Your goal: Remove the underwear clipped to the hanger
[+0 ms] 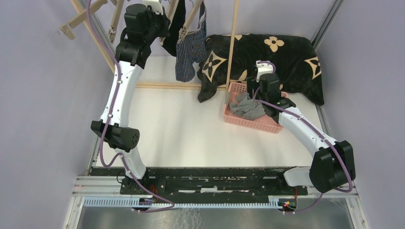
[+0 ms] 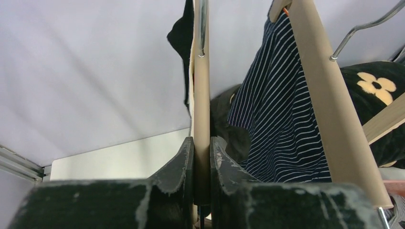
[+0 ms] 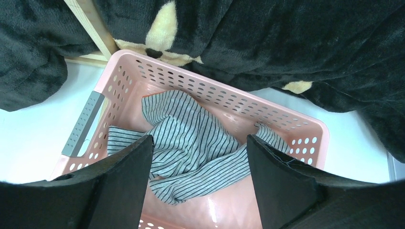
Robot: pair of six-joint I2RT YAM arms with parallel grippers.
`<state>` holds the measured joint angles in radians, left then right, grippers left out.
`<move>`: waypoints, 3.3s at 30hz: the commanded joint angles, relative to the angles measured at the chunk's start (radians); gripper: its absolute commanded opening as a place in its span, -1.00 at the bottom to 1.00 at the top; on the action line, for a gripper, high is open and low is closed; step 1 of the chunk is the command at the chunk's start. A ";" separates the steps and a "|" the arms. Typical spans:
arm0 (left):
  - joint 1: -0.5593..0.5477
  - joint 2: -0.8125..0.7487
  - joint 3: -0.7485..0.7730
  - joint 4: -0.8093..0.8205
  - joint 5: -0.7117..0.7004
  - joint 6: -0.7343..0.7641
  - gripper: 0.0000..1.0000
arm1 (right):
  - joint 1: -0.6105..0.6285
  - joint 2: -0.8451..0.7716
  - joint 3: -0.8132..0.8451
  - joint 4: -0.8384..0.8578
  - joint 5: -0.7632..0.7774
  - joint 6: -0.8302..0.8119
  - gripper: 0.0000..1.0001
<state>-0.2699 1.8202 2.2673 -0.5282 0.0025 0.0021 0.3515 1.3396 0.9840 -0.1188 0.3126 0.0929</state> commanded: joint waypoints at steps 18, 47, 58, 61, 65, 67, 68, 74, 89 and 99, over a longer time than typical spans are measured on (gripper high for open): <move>0.001 -0.063 0.022 0.238 -0.032 -0.033 -0.95 | 0.001 0.031 0.005 0.064 -0.032 -0.004 0.55; 0.001 -0.462 -0.660 0.224 -0.258 0.045 -0.95 | 0.002 0.032 0.020 0.056 -0.091 0.013 0.62; 0.001 -0.791 -0.993 -0.066 -0.310 -0.051 -0.95 | 0.001 0.033 0.085 0.051 -0.333 0.085 0.76; 0.001 -0.857 -1.063 -0.089 -0.214 -0.114 -0.95 | 0.001 0.053 0.125 0.051 -0.429 0.106 0.76; 0.001 -0.965 -1.161 -0.090 -0.015 -0.152 -0.95 | 0.001 0.077 0.182 0.056 -0.590 0.118 0.77; 0.001 -1.020 -1.190 -0.116 0.077 -0.148 -0.95 | 0.002 0.089 0.202 0.054 -0.649 0.117 0.77; 0.001 -1.044 -1.197 -0.134 0.119 -0.145 -0.95 | 0.001 0.099 0.211 0.050 -0.671 0.118 0.77; 0.001 -1.164 -1.198 -0.211 0.407 -0.097 -0.95 | 0.001 0.142 0.245 0.135 -0.953 0.172 0.77; 0.001 -1.165 -1.336 -0.032 0.750 -0.142 -0.95 | 0.001 0.139 0.256 0.527 -1.491 0.398 0.77; 0.000 -1.151 -1.373 0.065 0.783 -0.174 -0.95 | 0.009 0.130 0.192 0.711 -1.529 0.515 0.81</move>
<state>-0.2699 0.6769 0.8974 -0.5953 0.7250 -0.1089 0.3534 1.4899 1.1919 0.4248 -1.1496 0.5293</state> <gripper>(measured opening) 0.174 0.901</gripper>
